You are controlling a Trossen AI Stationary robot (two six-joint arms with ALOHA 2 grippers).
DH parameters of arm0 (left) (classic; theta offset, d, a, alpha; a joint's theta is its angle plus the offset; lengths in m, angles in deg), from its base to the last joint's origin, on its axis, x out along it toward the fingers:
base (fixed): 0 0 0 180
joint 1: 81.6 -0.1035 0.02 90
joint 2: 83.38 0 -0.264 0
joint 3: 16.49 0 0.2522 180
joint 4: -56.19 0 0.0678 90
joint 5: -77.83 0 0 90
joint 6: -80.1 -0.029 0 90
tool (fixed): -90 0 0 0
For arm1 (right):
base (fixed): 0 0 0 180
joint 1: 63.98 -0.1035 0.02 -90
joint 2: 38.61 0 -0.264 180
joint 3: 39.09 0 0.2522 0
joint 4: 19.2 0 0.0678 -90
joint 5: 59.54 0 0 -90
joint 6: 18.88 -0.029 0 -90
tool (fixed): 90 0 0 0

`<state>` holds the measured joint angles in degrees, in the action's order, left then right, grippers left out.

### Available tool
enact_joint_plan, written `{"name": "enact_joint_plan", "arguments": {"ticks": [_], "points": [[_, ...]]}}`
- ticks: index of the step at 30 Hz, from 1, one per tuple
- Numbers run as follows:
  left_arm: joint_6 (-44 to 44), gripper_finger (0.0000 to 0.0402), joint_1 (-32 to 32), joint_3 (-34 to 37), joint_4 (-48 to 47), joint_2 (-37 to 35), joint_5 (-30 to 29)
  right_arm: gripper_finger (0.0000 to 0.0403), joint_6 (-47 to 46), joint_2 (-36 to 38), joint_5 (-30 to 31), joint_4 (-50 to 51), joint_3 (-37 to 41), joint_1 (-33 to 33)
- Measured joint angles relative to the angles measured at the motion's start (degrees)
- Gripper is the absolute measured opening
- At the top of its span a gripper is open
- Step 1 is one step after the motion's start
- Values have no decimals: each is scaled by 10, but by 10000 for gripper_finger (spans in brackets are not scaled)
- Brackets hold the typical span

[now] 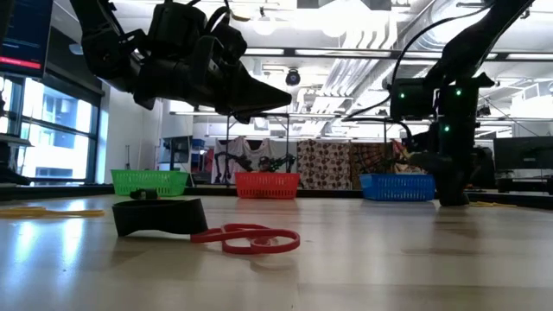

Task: Sort rubber bands into baskets
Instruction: Put the black rubber band into the red bin

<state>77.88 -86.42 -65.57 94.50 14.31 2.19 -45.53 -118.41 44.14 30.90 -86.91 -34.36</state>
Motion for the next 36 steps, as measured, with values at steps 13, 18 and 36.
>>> {"name": "enact_joint_plan", "arguments": {"ticks": [13, 18, 36], "points": [[-5, 0, 1, 0, 0, 0, 0, 4, 50, 28, -24, -15, -24, -24], [-11, 0, 1, 0, -8, 0, -36, 2, 62, 73, -56, -76, -28, -62], [-105, 38, 31, 0, -44, 0, -220, 0, 80, 95, -69, -527, 15, -172]]}}
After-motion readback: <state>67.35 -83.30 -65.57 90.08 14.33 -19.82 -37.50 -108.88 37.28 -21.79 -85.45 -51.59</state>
